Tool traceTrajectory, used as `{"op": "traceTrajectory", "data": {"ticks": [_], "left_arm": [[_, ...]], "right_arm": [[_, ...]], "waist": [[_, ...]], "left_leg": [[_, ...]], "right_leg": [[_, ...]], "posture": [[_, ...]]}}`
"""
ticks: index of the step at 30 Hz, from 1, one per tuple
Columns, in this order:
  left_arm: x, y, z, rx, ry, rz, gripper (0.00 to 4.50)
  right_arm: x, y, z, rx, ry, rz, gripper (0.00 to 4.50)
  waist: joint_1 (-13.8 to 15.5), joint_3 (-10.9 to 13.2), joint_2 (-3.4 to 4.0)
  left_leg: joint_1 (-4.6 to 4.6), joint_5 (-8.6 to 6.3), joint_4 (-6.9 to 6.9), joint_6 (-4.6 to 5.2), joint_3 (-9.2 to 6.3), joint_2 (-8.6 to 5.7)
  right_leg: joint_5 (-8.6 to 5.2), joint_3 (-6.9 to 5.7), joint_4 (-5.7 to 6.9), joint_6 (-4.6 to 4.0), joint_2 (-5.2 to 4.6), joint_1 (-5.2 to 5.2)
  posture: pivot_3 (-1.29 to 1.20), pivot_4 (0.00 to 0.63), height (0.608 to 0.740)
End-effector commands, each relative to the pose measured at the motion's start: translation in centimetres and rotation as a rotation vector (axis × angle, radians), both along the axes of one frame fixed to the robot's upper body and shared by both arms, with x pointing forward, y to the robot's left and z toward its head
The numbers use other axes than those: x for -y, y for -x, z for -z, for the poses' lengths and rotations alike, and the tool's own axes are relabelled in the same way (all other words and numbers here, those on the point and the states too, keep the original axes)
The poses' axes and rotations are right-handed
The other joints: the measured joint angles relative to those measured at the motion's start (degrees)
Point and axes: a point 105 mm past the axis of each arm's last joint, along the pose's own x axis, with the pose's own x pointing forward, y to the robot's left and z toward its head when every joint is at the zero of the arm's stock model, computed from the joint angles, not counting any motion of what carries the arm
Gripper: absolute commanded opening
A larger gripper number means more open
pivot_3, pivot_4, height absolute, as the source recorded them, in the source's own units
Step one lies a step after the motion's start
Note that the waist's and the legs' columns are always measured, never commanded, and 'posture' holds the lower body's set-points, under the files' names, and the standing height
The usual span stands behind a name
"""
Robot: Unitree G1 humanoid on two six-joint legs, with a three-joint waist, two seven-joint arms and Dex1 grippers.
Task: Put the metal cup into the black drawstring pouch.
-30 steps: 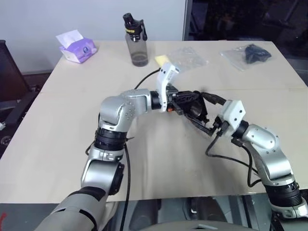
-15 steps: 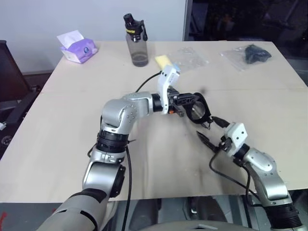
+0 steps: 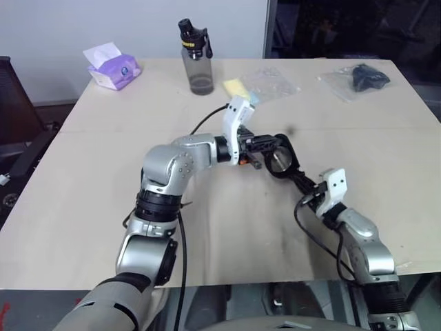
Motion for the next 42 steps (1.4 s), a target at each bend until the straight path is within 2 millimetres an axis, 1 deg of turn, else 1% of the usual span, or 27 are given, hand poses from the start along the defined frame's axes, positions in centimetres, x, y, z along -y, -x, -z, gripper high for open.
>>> {"op": "traceTrajectory", "data": {"ticks": [1,3,5,6,8,10,11,12,13,15,17,19,21,23,25,28,30,35,42], "left_arm": [[-0.3,-0.4,-1.9,0.080,0.050,-0.024,0.00],[-0.7,-1.1,-2.3,0.089,0.081,-0.062,0.00],[-1.4,-1.7,-3.0,0.094,0.146,-0.100,0.00],[-1.6,-1.7,-3.3,0.109,0.168,-0.098,0.27],[-1.5,-1.2,-3.8,0.167,0.180,-0.068,0.92],[-1.5,-1.2,-3.9,0.219,0.156,-0.082,1.85],[-1.5,-1.3,-3.9,0.232,0.148,-0.086,2.26],[-1.5,-1.3,-3.9,0.248,0.141,-0.081,2.84],[-1.4,-1.2,-4.0,0.259,0.137,-0.067,3.18],[-1.3,-0.6,-4.0,0.266,0.121,-0.012,3.18],[-1.7,0.4,-2.7,0.288,0.027,0.075,3.18],[-2.4,0.0,-2.6,0.334,-0.009,0.062,3.18],[-2.5,-0.4,-4.1,0.372,0.045,0.040,3.18],[-2.1,-0.1,-5.7,0.402,0.099,0.066,3.18],[-1.3,0.6,-7.9,0.402,0.202,0.102,3.18],[-0.9,0.9,-9.7,0.387,0.299,0.118,3.18],[-0.7,1.0,-10.2,0.396,0.309,0.130,3.18],[-0.6,0.5,-10.1,0.397,0.291,0.120,3.18],[-0.5,0.4,-10.2,0.398,0.296,0.118,3.18]], "right_arm": [[2.8,-1.0,-1.3,0.070,0.077,0.100,0.05],[5.1,-2.2,-2.4,0.130,0.167,0.174,0.05],[6.7,-3.5,-4.6,0.220,0.235,0.226,0.05],[7.1,-4.1,-6.0,0.273,0.267,0.237,0.01],[7.1,-4.8,-9.2,0.391,0.330,0.229,0.00],[6.2,-5.0,-12.2,0.516,0.426,0.177,0.00],[5.8,-5.0,-13.2,0.563,0.465,0.154,0.00],[5.2,-4.9,-14.0,0.605,0.501,0.129,0.00],[4.6,-4.8,-14.9,0.655,0.537,0.101,0.00],[3.5,-4.7,-16.7,0.734,0.581,0.074,0.00],[2.3,-4.7,-19.1,0.820,0.587,0.069,0.00],[1.1,-4.6,-20.8,0.886,0.610,0.041,0.00],[0.0,-4.3,-21.9,0.936,0.634,0.004,0.00],[-1.2,-3.9,-22.8,0.977,0.644,-0.034,0.00],[-2.9,-3.2,-23.9,1.029,0.658,-0.091,0.00],[-4.0,-2.6,-24.5,1.064,0.679,-0.132,0.00],[-4.6,-2.4,-24.8,1.084,0.697,-0.157,0.00],[-5.4,-2.2,-25.1,1.091,0.672,-0.175,0.00],[-5.9,-2.2,-24.6,1.082,0.668,-0.183,0.00]], "waist": [[0.0,0.0,0.00],[0.0,0.0,0.00],[-0.1,0.0,0.03],[-0.2,0.0,0.03],[-0.3,0.1,0.05],[-0.2,0.1,0.05],[-0.1,0.1,0.06],[-0.1,0.1,0.06],[-0.1,0.1,0.06],[-0.2,0.1,0.06],[-0.4,0.1,0.09],[-0.5,0.2,0.20],[-0.2,0.2,0.17],[0.2,0.2,0.16],[0.3,0.2,0.15],[0.1,0.2,0.15],[0.1,0.2,0.16],[0.0,0.2,0.16],[0.0,0.2,0.16]], "left_leg": [[0.00,0.00,0.00,0.00,0.00,0.00],[0.00,0.00,0.02,0.00,0.04,-0.01],[0.00,0.00,0.06,0.00,0.11,-0.06],[0.01,0.00,0.06,0.00,0.14,-0.07],[0.01,0.00,0.06,0.00,0.14,-0.06],[0.01,0.00,-0.03,0.00,0.08,-0.06],[0.01,0.00,-0.09,0.00,0.05,-0.05],[0.01,0.00,-0.10,0.00,0.03,-0.05],[0.00,0.00,-0.12,0.00,0.02,-0.05],[-0.02,0.00,-0.13,0.00,0.03,-0.05],[-0.04,0.00,-0.14,0.00,0.05,-0.05],[-0.04,0.00,-0.14,0.00,0.11,-0.05],[-0.06,0.00,-0.09,0.00,0.10,-0.05],[-0.08,0.00,-0.07,0.00,0.07,-0.05],[-0.20,0.00,0.01,0.00,-0.05,-0.05],[-0.38,0.00,0.10,0.00,-0.07,-0.07],[-0.40,0.00,0.10,0.00,-0.07,-0.09],[-0.39,0.01,0.05,0.00,-0.14,-0.06],[-0.41,0.01,0.07,0.00,-0.12,-0.07]], "right_leg": [[0.01,0.00,0.00,-0.01,0.00,0.00],[0.02,0.03,0.00,-0.03,-0.01,0.00],[-0.01,0.09,-0.01,-0.04,-0.03,0.00],[0.00,0.13,-0.01,-0.03,-0.03,-0.01],[0.04,0.14,0.00,-0.02,-0.02,-0.03],[0.05,0.10,0.02,-0.03,-0.01,-0.04],[0.05,0.07,0.01,-0.03,-0.01,-0.04],[0.04,0.05,0.01,-0.02,0.00,-0.05],[0.03,0.04,-0.01,0.00,0.00,-0.05],[0.02,0.05,-0.05,0.01,0.00,-0.05],[0.02,0.06,-0.09,0.01,-0.01,-0.05],[0.02,0.12,-0.10,0.01,-0.01,-0.07],[0.03,0.09,-0.10,0.00,-0.02,-0.07],[0.03,0.05,-0.10,0.00,-0.03,-0.06],[0.03,-0.08,-0.14,0.01,-0.04,-0.06],[0.04,-0.11,-0.22,0.02,-0.07,-0.10],[0.04,-0.11,-0.26,0.03,-0.10,-0.10],[0.04,-0.17,-0.24,0.02,-0.07,-0.14],[0.04,-0.16,-0.21,0.02,-0.08,-0.17]], "posture": [[0.00,0.150,0.740],[0.00,0.150,0.740],[0.00,0.150,0.740],[0.00,0.150,0.740],[0.00,0.150,0.740],[0.00,0.150,0.740],[0.00,0.150,0.740],[0.00,0.150,0.740],[0.00,0.150,0.740],[0.00,0.150,0.740],[0.00,0.150,0.740],[0.00,0.150,0.740],[0.00,0.150,0.740],[0.00,0.150,0.740],[0.00,0.150,0.740],[0.00,0.150,0.740],[0.00,0.150,0.740],[0.00,0.150,0.740],[0.00,0.150,0.740]]}}
